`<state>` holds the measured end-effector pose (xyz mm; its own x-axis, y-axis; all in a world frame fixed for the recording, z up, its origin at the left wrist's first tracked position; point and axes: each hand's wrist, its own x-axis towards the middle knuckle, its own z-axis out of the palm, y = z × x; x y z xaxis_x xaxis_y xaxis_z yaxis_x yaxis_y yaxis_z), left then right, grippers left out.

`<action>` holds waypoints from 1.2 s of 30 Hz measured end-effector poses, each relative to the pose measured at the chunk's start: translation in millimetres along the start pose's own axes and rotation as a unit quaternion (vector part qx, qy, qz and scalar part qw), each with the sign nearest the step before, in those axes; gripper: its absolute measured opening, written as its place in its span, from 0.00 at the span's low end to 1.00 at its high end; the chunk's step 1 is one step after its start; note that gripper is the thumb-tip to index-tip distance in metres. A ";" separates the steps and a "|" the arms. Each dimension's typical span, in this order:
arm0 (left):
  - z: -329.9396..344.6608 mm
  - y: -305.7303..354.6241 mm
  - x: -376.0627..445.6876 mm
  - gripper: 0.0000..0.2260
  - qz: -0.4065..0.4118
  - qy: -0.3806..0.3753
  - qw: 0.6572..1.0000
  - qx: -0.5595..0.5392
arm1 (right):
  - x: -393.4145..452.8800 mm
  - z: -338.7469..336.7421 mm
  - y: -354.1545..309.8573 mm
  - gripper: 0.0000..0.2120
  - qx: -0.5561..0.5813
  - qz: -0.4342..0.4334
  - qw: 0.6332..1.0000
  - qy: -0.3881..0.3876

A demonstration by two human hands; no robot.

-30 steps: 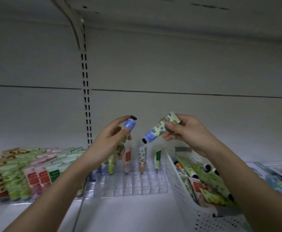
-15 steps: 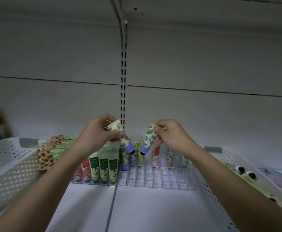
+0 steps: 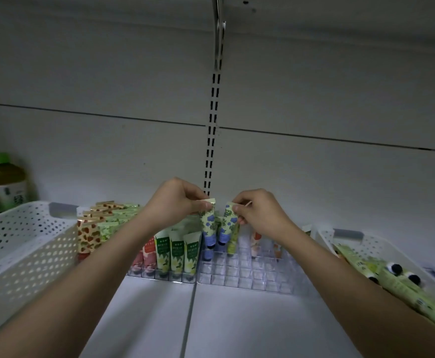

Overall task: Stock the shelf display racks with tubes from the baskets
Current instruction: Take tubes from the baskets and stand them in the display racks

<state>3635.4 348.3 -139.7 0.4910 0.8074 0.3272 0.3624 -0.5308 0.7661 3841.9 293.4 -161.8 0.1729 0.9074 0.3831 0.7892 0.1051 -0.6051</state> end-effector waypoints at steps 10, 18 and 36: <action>5.6 -2.3 3.0 0.05 -0.005 0.004 0.999 0.045 | -1.7 21.0 3.3 0.05 -0.030 -0.018 0.998 -0.050; 14.6 -2.6 5.9 0.04 -0.018 0.001 0.993 0.120 | -8.3 31.5 3.7 0.06 -0.073 -0.025 0.995 -0.058; 27.0 5.6 9.7 0.04 0.015 -0.006 0.974 0.226 | -17.7 -10.0 4.0 0.10 -0.042 -0.024 0.999 -0.022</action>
<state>3663.6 346.2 -147.2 0.5157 0.7879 0.3365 0.6576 -0.6158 0.4341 3847.9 273.7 -164.0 0.1092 0.9197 0.3772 0.8431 0.1154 -0.5253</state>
